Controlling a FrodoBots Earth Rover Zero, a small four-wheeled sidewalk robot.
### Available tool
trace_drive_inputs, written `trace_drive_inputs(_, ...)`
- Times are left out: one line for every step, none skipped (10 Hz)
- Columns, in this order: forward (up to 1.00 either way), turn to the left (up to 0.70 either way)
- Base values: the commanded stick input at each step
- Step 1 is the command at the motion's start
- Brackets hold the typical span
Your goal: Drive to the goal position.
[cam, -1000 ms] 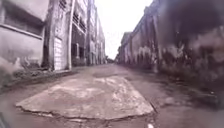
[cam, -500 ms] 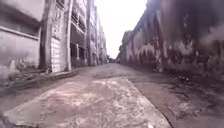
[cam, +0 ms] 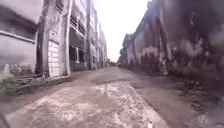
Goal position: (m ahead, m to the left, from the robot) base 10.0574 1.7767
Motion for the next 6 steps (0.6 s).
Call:
trace_drive_inputs(0.70,0.00)
trace_drive_inputs(0.70,0.00)
trace_drive_inputs(0.70,0.00)
trace_drive_inputs(0.70,0.00)
trace_drive_inputs(0.70,0.00)
trace_drive_inputs(0.70,0.00)
